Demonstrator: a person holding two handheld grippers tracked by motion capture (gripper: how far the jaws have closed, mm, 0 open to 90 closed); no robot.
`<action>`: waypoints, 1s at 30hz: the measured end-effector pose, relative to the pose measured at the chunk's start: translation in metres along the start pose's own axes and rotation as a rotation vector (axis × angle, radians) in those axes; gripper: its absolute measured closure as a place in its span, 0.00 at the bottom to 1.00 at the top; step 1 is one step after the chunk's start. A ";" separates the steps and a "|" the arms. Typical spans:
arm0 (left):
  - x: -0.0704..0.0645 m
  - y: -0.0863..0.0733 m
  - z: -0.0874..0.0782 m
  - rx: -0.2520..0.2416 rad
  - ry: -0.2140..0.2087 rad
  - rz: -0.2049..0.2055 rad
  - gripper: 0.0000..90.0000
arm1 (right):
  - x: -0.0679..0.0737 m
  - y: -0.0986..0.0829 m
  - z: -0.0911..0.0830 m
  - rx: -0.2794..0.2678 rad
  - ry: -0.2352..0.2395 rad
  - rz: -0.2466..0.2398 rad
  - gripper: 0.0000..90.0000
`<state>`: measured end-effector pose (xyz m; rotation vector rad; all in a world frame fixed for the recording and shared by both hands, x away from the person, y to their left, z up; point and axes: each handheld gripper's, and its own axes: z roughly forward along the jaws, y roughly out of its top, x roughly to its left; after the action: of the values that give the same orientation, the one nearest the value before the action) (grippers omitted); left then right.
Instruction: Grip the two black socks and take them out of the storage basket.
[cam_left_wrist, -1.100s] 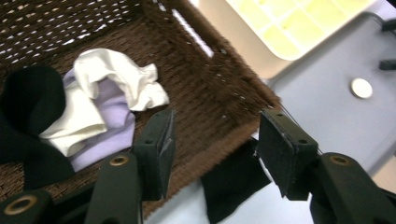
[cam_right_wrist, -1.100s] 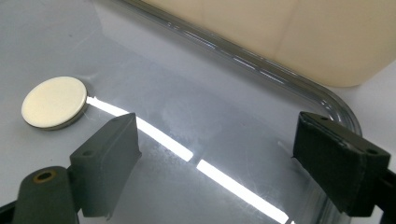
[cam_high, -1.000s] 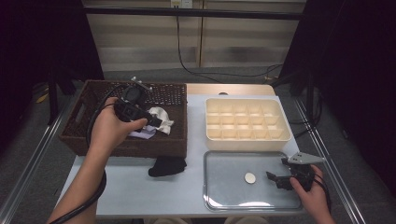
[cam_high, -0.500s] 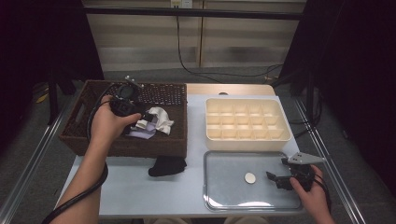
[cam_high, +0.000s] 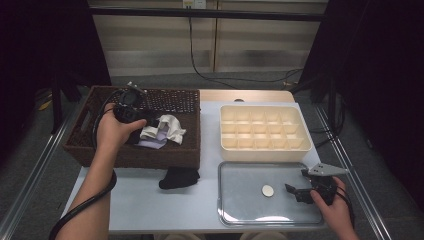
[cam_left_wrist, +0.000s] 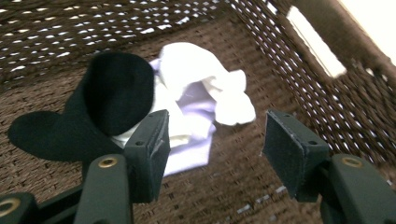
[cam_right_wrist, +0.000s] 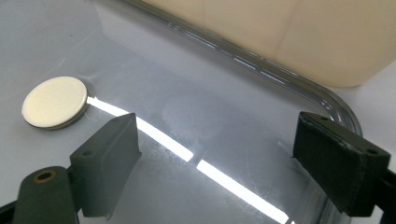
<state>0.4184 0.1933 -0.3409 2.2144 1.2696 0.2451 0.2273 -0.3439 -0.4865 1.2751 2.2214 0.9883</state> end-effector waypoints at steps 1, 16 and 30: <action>0.002 -0.001 0.002 -0.008 0.010 -0.017 0.45 | 0.000 0.000 0.000 -0.001 0.000 -0.001 0.16; 0.031 -0.019 0.032 -0.014 0.079 -0.108 0.44 | 0.000 0.000 0.000 0.001 0.000 0.000 0.16; 0.042 -0.016 0.041 0.006 0.121 -0.169 0.42 | 0.000 0.000 0.000 0.002 -0.001 0.001 0.16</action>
<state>0.4467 0.2192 -0.3882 2.1096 1.5158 0.3136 0.2274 -0.3438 -0.4864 1.2775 2.2218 0.9857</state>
